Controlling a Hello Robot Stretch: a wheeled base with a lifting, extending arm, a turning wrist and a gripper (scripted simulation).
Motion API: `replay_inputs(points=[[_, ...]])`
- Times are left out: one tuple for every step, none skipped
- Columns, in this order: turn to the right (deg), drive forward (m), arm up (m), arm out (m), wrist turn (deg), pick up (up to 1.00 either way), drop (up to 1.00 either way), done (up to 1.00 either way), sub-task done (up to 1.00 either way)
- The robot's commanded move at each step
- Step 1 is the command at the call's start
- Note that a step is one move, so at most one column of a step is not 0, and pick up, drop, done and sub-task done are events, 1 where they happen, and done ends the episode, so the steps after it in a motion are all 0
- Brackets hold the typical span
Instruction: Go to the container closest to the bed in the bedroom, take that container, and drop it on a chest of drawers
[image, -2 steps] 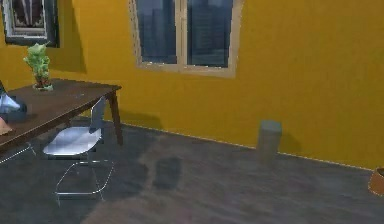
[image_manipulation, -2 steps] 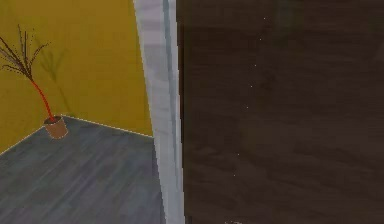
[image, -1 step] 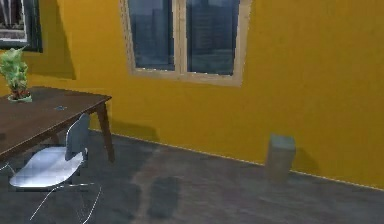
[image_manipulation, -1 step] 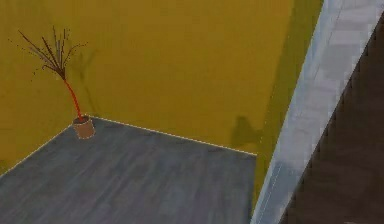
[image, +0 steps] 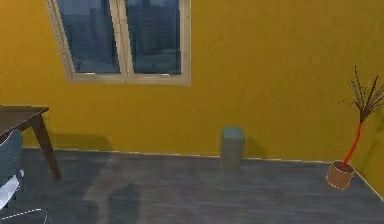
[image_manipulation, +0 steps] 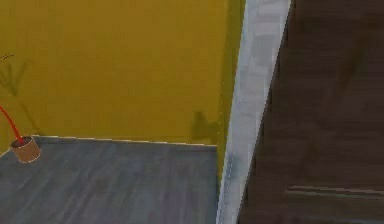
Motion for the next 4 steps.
replay_inputs(points=[[3.0,0.00,0.00,0.00,0.0,0.00,0.00,0.00,0.00],[0.0,0.15,0.00,0.00,0.0,0.00,0.00,0.00,0.00],[-45.0,0.00,0.00,0.00,0.0,0.00,0.00,0.00,0.00],[-42.0,0.00,0.00,0.00,0.0,0.00,0.00,0.00,0.00]])
